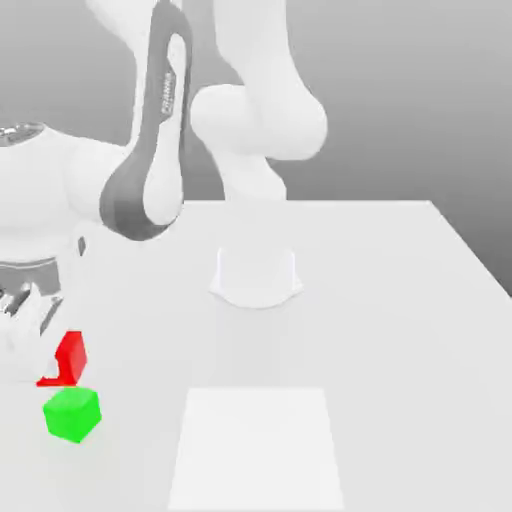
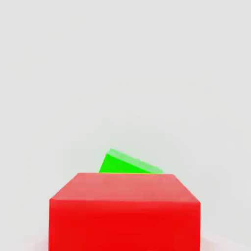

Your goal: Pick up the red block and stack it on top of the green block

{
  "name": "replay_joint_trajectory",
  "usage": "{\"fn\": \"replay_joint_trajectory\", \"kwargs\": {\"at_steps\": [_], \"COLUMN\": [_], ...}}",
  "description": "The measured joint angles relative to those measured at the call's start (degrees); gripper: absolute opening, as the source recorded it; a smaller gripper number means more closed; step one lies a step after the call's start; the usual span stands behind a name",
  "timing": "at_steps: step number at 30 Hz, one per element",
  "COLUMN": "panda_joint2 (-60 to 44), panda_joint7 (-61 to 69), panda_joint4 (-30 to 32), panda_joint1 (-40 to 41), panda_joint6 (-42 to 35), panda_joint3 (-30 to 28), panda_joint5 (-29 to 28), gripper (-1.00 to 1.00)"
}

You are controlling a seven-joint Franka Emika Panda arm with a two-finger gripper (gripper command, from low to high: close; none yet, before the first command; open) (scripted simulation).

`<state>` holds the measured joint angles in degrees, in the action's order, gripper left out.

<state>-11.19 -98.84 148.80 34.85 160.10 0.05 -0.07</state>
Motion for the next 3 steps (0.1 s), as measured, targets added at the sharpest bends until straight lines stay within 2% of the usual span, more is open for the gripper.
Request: {"fn": "replay_joint_trajectory", "kwargs": {"at_steps": [3], "panda_joint2": [0.0], "panda_joint7": [0.0], "panda_joint4": [0.0], "panda_joint1": [0.0], "panda_joint6": [0.0], "panda_joint3": [0.0], "panda_joint5": [0.0], "gripper": [1.0]}}
